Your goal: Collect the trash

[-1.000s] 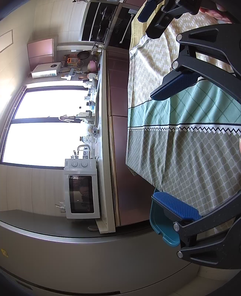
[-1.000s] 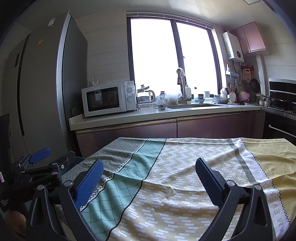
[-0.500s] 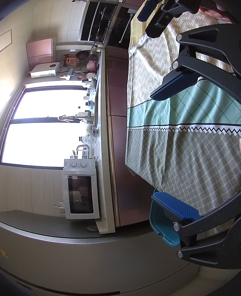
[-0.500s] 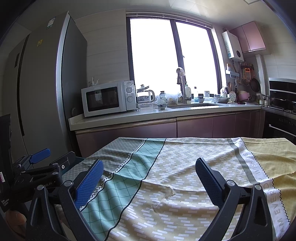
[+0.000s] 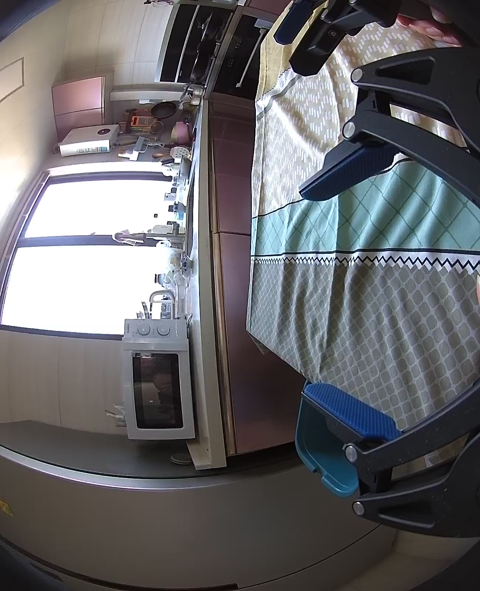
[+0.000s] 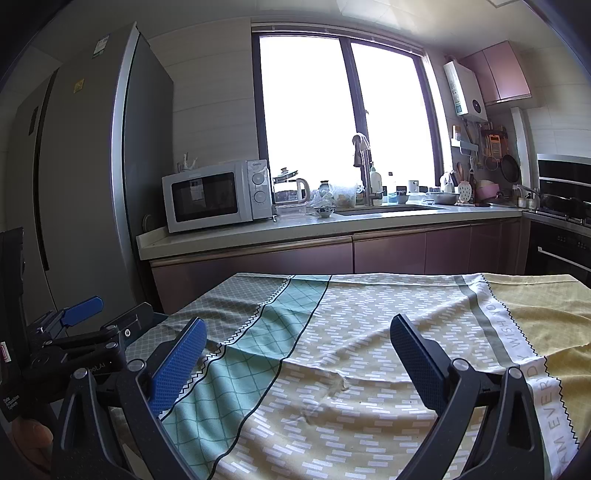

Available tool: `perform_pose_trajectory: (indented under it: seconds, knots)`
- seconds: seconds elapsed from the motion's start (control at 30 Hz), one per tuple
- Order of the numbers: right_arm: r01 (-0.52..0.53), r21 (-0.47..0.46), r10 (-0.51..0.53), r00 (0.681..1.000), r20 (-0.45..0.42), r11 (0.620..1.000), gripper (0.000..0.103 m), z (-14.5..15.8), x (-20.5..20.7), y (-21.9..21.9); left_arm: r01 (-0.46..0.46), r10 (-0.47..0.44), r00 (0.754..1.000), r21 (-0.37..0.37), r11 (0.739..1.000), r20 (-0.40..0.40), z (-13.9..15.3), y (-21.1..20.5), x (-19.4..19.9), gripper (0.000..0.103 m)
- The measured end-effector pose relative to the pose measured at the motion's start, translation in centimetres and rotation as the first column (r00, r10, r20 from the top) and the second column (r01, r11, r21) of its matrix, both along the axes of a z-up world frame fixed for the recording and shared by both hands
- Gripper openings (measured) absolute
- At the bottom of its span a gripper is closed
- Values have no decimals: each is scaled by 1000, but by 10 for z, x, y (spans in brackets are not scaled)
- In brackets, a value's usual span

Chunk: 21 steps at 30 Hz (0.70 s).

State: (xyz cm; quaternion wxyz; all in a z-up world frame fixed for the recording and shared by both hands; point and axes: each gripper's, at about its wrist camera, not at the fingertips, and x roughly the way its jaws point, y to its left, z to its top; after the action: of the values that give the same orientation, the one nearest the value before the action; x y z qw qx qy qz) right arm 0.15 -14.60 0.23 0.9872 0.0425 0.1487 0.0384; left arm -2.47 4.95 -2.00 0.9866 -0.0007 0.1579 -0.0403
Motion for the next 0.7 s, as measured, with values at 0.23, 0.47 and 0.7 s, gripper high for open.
perform_pose_trajectory:
  seconds: [0.23,0.47,0.7]
  knots:
    - [1,8,-1,1000,-8,1000,96,-1,3,-3,2,-2,1000,0,1000,-8,-1,-2,4,97]
    - [8,17,-8,1000,-11,1000,96,-2,6,-9,20,-20,1000,21,1000,-15,-1,-11,8,97]
    - [57,26,-55,996,-70,998,96,-5,18,-48,48,-46,984,8,999,-172,-12,-19,51,97]
